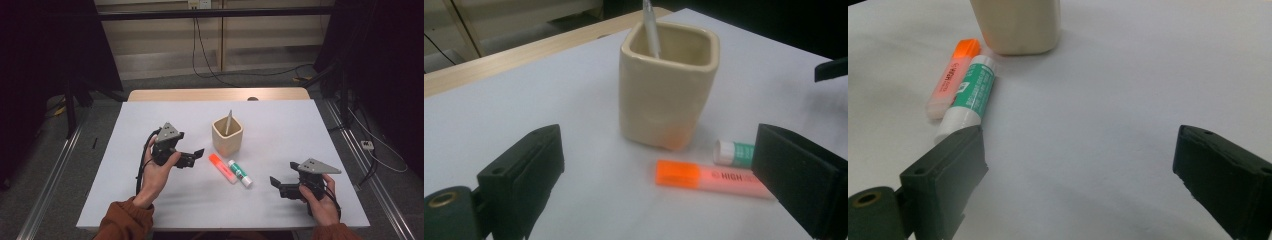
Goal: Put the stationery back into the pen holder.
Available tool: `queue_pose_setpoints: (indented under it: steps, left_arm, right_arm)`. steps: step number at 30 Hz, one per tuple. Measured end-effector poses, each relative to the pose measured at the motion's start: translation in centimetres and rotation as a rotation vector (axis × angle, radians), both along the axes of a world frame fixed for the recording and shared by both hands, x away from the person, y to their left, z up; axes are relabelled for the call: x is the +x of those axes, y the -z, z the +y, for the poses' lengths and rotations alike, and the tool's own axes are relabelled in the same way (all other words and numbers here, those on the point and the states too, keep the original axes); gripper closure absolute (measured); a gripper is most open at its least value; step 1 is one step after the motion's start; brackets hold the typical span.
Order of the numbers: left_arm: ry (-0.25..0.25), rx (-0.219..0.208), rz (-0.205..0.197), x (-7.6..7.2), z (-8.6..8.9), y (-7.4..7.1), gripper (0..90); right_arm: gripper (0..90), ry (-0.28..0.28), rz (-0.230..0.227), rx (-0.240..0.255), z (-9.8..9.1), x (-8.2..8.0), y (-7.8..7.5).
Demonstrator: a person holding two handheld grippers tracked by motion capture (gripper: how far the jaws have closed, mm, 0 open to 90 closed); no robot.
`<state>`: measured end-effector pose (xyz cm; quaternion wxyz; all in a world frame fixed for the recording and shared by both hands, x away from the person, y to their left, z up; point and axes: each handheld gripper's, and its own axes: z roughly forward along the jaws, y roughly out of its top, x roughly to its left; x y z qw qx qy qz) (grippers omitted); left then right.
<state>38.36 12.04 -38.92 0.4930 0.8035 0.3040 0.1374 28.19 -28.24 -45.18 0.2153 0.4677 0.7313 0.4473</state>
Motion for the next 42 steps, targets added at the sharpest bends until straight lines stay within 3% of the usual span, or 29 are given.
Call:
queue_pose_setpoints:
  steps: [7, 13, 18, 23, 27, 31, 38, 42]
  left_arm:
    - [-0.019, -0.004, -0.019, -2.7, 2.1, 0.6, 6.7]
    - [-0.052, 0.008, 0.003, -4.4, 4.3, 2.1, 6.8]
    - [-0.089, -0.012, 0.011, -6.5, 6.0, 3.0, 6.9]
    - [-0.069, 0.0, 0.006, -8.5, 6.7, 3.6, 6.8]
    - [-0.067, 0.001, -0.007, -8.7, 6.9, 4.1, 6.8]
    - [-0.08, -0.013, 0.005, -8.1, 7.0, 4.3, 6.8]
    - [-0.072, -0.013, 0.023, -7.8, 6.6, 4.5, 6.8]
    - [-0.066, -0.01, 0.024, -7.7, 6.5, 4.5, 6.8]
  right_arm:
    - [5.8, 0.003, -0.003, -0.002, 0.5, -0.2, -0.3]
    - [5.8, 0.013, 0.01, 0.009, 0.9, -0.5, -0.7]
    - [6.0, 0.012, 0.03, 0.015, 1.7, -0.9, -1.1]
    - [6.4, 0.009, 0.038, -0.001, 2.5, -1.2, -1.3]
    - [7.2, 0.006, 0.048, -0.015, 3.0, -1.1, -1.4]
    - [8.4, -0.02, 0.049, -0.017, 3.8, -0.9, -1.4]
    - [9.5, -0.056, 0.103, -0.012, 4.8, 0.0, -1.9]
    - [10.8, -0.065, 0.131, -0.044, 5.5, 0.7, -2.3]
